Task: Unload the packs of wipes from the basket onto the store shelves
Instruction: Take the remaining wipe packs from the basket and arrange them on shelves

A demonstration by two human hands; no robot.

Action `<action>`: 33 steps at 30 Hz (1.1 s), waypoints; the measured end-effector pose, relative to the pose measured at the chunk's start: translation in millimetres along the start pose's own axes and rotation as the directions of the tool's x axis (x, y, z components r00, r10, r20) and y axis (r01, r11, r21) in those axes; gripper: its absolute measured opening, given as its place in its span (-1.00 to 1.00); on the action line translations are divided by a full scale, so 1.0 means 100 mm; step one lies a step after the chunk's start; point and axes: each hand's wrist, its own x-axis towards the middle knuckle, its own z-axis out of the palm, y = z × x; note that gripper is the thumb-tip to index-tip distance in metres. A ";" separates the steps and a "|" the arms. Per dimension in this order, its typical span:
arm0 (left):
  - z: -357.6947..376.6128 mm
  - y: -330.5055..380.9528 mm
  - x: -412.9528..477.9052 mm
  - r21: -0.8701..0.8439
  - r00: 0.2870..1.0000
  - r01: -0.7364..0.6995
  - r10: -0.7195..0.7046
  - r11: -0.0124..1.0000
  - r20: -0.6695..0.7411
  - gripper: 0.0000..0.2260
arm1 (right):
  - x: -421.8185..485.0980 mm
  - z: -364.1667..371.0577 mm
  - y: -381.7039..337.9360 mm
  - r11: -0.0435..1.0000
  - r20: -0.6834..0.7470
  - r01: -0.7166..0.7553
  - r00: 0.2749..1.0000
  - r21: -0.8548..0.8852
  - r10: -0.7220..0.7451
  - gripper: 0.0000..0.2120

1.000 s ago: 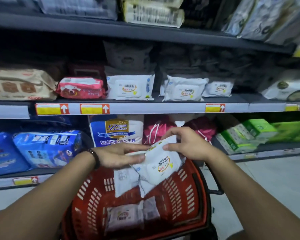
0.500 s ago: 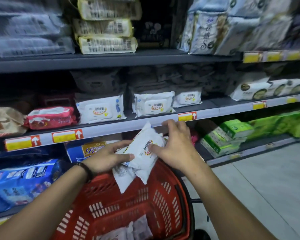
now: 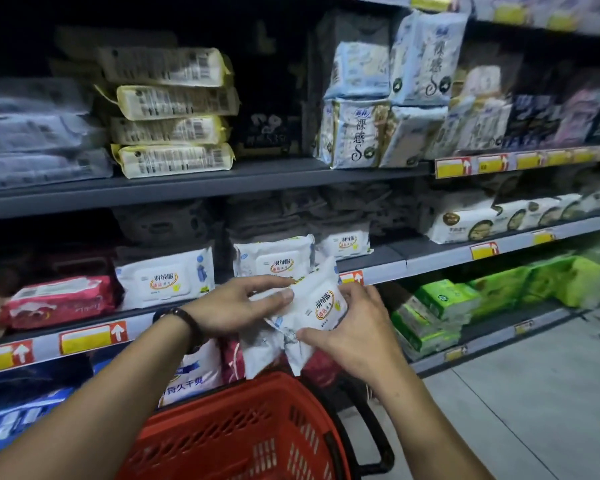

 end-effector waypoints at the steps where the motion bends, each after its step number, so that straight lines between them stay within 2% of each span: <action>1: 0.02 0.08 0.06 0.019 1.000 -0.002 0.002 1.000 0.009 -0.55 | 0.04 -0.04 0.07 0.999 -0.035 -0.030 0.999 0.027 0.031 -0.04; 6: 0.02 0.33 0.28 0.020 0.999 0.032 -0.033 0.999 0.021 -0.65 | 0.33 -0.21 0.39 0.977 -0.268 -0.166 0.943 0.137 0.197 -0.10; 7: 0.00 0.33 0.32 0.039 0.998 0.052 -0.054 0.998 0.044 -0.62 | 0.45 -0.23 0.43 0.968 -0.302 -0.189 0.925 0.168 0.233 -0.10; 10: -0.05 0.29 0.45 0.279 0.992 0.060 -0.087 0.958 0.088 -0.29 | 0.92 -0.23 0.48 0.952 -0.379 -0.214 0.880 0.219 0.285 -0.13; 12: -0.04 0.28 0.53 0.463 0.992 0.067 -0.110 0.884 0.066 -0.19 | 1.24 -0.17 0.48 0.947 -0.403 -0.208 0.866 0.244 0.295 -0.11; 14: -0.04 0.30 0.55 0.556 0.987 0.113 -0.157 0.823 0.033 -0.29 | 1.48 -0.08 0.50 0.943 -0.404 -0.201 0.865 0.264 0.298 -0.08; 17: -0.04 0.25 0.59 0.598 0.978 0.165 -0.207 0.784 0.001 -0.44 | 1.67 0.18 0.66 0.958 -0.413 -0.189 0.871 0.217 0.265 -0.05; 24: 0.03 0.09 0.82 0.575 0.981 0.174 -0.191 0.799 -0.032 -0.37 | 1.85 0.54 0.85 0.981 -0.465 -0.193 0.871 -0.029 0.158 -0.06; 28: 0.16 0.13 0.92 0.600 0.980 0.173 -0.195 0.781 -0.029 -0.42 | 1.79 0.60 0.89 0.970 -0.464 -0.205 0.877 -0.133 0.122 -0.05; 31: 0.25 0.19 0.96 0.596 0.984 0.164 -0.175 0.786 -0.039 -0.47 | 1.77 0.54 0.93 0.976 -0.391 -0.195 0.909 -0.099 0.142 -0.07; 33: 0.29 0.22 0.98 0.582 0.986 0.159 -0.160 0.798 -0.051 -0.52 | 1.83 0.39 0.96 0.982 -0.277 -0.179 0.948 -0.057 0.157 -0.18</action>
